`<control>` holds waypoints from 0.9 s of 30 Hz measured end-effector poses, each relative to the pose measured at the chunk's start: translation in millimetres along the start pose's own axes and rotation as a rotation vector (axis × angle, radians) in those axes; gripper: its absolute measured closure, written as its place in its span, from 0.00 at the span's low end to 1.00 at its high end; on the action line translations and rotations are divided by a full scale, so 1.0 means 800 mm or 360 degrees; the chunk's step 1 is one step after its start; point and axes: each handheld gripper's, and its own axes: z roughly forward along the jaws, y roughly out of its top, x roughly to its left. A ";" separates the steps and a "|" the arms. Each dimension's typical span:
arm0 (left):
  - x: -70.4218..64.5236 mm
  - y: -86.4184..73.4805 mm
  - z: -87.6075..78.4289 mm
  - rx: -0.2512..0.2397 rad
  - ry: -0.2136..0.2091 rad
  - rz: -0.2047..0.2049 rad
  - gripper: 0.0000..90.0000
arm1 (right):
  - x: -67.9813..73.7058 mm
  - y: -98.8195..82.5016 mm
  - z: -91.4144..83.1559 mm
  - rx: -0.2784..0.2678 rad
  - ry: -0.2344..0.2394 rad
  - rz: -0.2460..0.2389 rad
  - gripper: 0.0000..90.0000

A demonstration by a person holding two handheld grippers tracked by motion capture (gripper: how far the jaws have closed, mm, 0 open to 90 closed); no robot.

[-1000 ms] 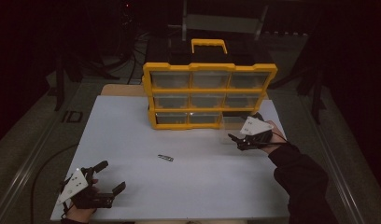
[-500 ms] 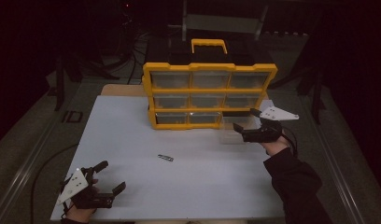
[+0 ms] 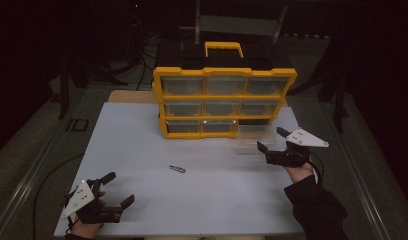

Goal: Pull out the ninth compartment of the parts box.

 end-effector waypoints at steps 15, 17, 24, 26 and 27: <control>0.000 0.000 0.000 0.0004 0.0002 -0.0001 0.00 | 0.014 -0.054 -0.032 -0.0043 0.0021 0.0078 0.12; 0.000 0.000 0.001 0.0005 0.0001 -0.0001 0.00 | 0.015 -0.061 -0.036 -0.0043 0.0029 0.0087 0.12; 0.000 0.000 0.000 0.0009 -0.0001 0.0001 0.00 | 0.020 -0.080 -0.047 -0.0002 0.0028 0.0134 0.12; 0.000 0.000 0.001 0.0009 -0.0003 0.0001 0.00 | 0.025 -0.087 -0.050 0.0030 -0.0005 0.0106 0.12; 0.000 0.000 0.001 0.0006 -0.0004 -0.0002 0.00 | 0.030 -0.094 -0.051 0.0052 -0.0021 0.0087 0.12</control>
